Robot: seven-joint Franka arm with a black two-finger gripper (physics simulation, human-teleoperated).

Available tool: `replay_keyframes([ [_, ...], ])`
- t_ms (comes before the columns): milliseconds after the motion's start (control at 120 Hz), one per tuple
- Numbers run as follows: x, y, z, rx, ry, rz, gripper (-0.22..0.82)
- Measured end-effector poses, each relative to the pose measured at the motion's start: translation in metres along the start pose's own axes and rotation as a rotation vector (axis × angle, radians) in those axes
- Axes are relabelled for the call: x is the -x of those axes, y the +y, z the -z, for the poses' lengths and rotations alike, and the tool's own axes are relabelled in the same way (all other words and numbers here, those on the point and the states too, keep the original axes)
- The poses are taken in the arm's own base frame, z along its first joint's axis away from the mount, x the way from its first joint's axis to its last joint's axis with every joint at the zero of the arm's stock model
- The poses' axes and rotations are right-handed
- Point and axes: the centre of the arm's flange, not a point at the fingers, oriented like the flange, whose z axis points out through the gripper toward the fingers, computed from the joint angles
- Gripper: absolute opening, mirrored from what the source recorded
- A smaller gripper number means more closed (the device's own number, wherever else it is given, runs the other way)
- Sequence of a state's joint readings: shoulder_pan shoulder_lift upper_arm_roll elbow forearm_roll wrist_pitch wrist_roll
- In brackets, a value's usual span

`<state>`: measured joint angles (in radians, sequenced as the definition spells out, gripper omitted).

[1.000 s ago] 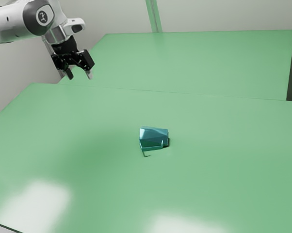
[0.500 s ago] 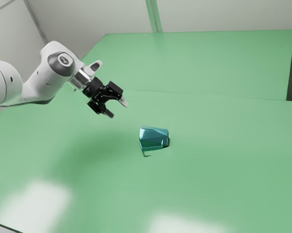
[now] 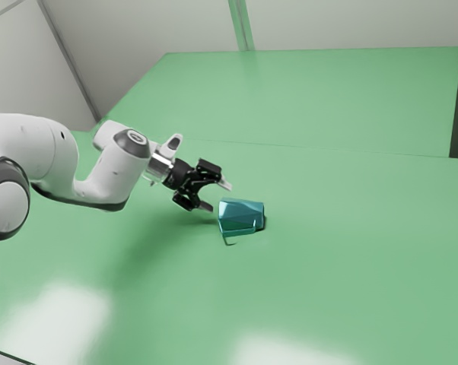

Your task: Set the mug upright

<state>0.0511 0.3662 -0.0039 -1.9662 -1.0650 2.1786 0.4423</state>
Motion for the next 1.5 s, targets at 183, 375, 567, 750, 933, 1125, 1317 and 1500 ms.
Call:
replay_keyframes([
  [183, 0.003, 0.001, -0.010, 0.066, 0.009, 0.004, 0.60],
  [375, 0.011, -0.004, -0.016, 0.102, -0.016, -0.003, 0.44],
  [567, 0.018, -0.005, -0.020, 0.139, -0.024, -0.003, 0.05],
  [750, 0.016, 0.008, -0.010, 0.156, -0.009, -0.057, -0.10],
  [933, 0.017, 0.024, 0.003, 0.164, 0.010, -0.113, -0.15],
  [1125, 0.027, 0.083, 0.059, 0.107, 0.053, -0.279, -0.16],
  [1317, 0.025, 0.107, 0.102, -0.257, -0.017, -0.511, -0.17],
  [1500, 0.019, 0.111, 0.127, -0.578, -0.065, -0.631, -0.17],
])
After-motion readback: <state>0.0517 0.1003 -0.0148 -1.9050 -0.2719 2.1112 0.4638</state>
